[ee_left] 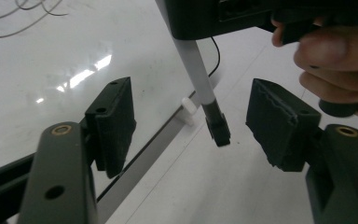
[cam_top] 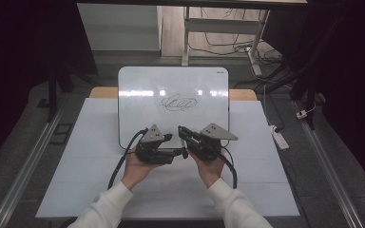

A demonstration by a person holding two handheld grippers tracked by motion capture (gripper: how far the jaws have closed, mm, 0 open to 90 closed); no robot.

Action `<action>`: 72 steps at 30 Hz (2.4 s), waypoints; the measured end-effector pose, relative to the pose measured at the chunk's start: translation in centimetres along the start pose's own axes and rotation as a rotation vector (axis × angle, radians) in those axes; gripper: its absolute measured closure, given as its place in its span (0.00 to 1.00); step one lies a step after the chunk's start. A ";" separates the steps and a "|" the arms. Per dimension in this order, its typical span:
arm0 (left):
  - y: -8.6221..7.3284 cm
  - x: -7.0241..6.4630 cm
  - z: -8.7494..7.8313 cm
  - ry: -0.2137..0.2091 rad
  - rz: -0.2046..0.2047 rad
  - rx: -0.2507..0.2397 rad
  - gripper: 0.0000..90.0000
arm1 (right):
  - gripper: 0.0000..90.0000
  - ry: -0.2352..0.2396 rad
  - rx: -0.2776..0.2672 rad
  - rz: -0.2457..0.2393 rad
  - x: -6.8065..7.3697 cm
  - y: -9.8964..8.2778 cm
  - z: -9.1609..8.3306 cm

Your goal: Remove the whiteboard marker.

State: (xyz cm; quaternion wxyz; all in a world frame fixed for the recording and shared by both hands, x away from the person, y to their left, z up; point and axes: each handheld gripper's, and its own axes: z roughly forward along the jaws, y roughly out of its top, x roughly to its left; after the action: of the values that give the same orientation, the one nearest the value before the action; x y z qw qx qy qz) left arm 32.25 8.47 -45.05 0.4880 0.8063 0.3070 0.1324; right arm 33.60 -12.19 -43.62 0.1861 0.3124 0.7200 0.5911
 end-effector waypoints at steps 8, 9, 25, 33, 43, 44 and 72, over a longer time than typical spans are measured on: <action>0.0 0.8 0.8 -0.036 -0.038 -0.048 0.57 | 0.90 0.006 -0.013 -0.002 0.5 -0.1 0.1; 0.0 0.8 0.8 -0.036 -0.038 -0.048 0.62 | 0.90 0.008 -0.014 0.000 0.6 -0.2 0.1; -0.4 1.5 -0.1 -0.098 0.009 -0.023 0.90 | 0.76 0.082 -0.005 -0.056 0.5 0.3 -0.5; -0.3 2.3 -1.2 -0.269 0.045 0.028 0.90 | 0.53 0.291 0.142 -0.076 -4.6 0.5 -3.5; 1.0 1.7 -0.4 -0.422 0.091 0.085 0.90 | 0.51 0.489 0.330 -0.125 -5.2 -1.4 -2.9; 1.0 1.6 -0.3 -0.433 0.094 0.089 0.90 | 0.52 0.530 0.351 -0.147 -4.7 -1.7 -2.5; 1.6 1.3 1.1 -0.547 0.109 0.093 0.89 | 0.84 0.678 0.384 -0.173 -3.1 -3.1 -0.6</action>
State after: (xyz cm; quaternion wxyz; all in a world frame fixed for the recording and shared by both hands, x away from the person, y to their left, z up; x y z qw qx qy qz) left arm 34.44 8.00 -44.27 0.5075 0.8488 0.1257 -0.0783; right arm 34.79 -15.04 -46.80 -0.0748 0.0667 0.8618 0.4973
